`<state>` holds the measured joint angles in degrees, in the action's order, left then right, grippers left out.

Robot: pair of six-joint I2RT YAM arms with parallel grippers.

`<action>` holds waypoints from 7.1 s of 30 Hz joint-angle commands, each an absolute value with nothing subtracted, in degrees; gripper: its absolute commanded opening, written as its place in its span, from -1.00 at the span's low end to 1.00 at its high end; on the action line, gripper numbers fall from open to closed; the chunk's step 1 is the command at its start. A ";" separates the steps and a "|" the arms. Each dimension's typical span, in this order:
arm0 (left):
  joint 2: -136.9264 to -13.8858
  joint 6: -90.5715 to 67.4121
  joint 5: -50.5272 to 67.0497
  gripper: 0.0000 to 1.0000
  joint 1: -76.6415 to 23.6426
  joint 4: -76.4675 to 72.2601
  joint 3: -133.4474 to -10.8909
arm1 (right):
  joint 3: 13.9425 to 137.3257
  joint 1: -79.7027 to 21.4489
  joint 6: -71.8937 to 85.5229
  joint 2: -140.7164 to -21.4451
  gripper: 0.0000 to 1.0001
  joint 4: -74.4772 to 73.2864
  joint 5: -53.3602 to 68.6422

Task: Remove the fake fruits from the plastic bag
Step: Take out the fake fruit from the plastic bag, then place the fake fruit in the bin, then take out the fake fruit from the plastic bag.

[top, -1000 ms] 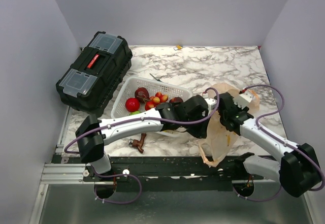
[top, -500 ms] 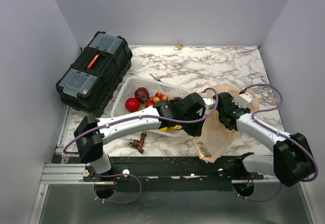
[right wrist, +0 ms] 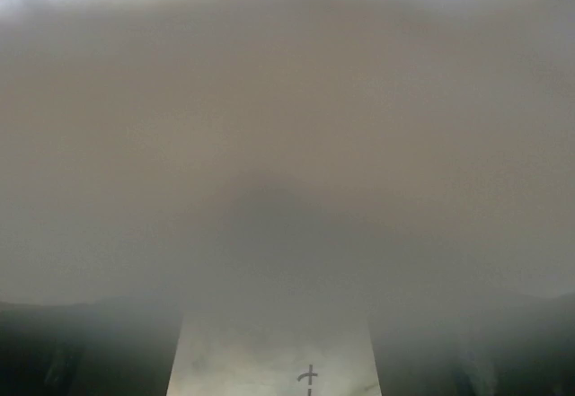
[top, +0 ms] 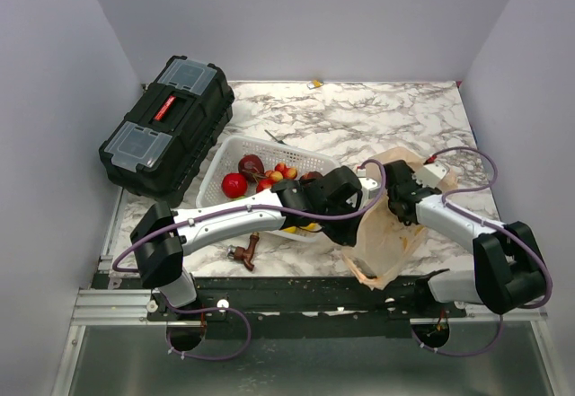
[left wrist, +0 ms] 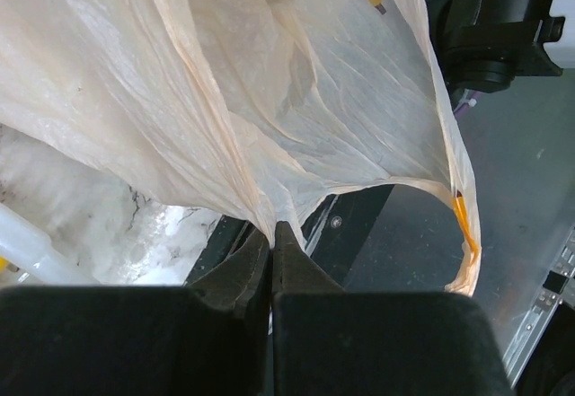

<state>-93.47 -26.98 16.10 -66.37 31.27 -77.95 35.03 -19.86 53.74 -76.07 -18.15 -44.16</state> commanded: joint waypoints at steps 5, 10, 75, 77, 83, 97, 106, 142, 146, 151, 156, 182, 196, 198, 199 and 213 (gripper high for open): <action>-92.85 -26.11 17.03 -1.00 -66.50 31.72 -78.27 | 35.09 -19.36 47.69 -70.66 -0.19 -15.29 -38.59; -92.97 -25.91 15.75 -1.00 -66.45 32.43 -78.74 | 33.77 -19.42 44.32 -61.30 -0.46 -17.81 -32.23; -55.62 -13.71 -9.04 0.63 -66.89 8.70 -57.83 | 62.52 -48.28 41.77 -89.11 -0.43 -10.64 2.67; -55.33 -13.71 -8.81 0.63 -66.99 8.80 -57.83 | 62.01 -48.43 41.96 -90.45 -0.31 -10.02 1.66; -55.44 -13.86 -9.11 0.63 -67.17 9.23 -58.04 | 61.70 -48.48 42.50 -93.55 -0.01 -9.67 1.49; -56.08 -13.72 -9.87 0.63 -68.18 9.46 -57.85 | 62.93 -48.47 42.20 -88.67 0.61 -13.96 -3.49; -58.40 -13.62 -10.71 0.64 -68.36 10.43 -58.59 | 61.28 -48.36 39.62 -77.26 0.67 -19.53 -15.44; -90.50 -18.90 14.85 0.25 -68.77 27.67 -76.16 | 47.64 -46.54 67.30 -43.60 0.38 -56.11 -47.98; -90.79 -18.81 15.03 0.00 -68.79 28.21 -76.46 | 46.62 -46.49 68.62 -47.71 0.38 -55.60 -47.94; -90.18 -18.61 14.93 -0.35 -68.74 28.30 -76.46 | 44.35 -44.61 69.19 -49.52 0.35 -53.35 -48.12; -89.94 -18.55 15.12 -0.58 -68.75 28.52 -76.55 | 40.40 -38.56 63.34 -49.70 0.26 -43.94 -43.05; -87.83 -18.54 13.60 -1.00 -68.87 28.64 -76.11 | 34.59 -19.57 49.36 -71.22 0.26 -3.21 -29.99; -86.66 -18.65 13.70 -1.00 -68.93 28.28 -75.60 | 34.62 -14.85 49.26 -75.91 0.61 -0.62 -30.44; -86.73 -18.63 13.78 -1.00 -68.97 28.21 -75.57 | 34.68 -14.38 49.57 -76.27 0.68 -0.58 -30.89; -86.73 -18.63 13.81 -1.00 -68.97 28.21 -75.57 | 34.71 -14.19 49.90 -76.41 0.73 -0.60 -31.08; -87.08 -18.63 13.97 -1.00 -70.33 27.95 -75.32 | 34.10 -10.87 54.02 -82.86 1.00 7.51 -31.12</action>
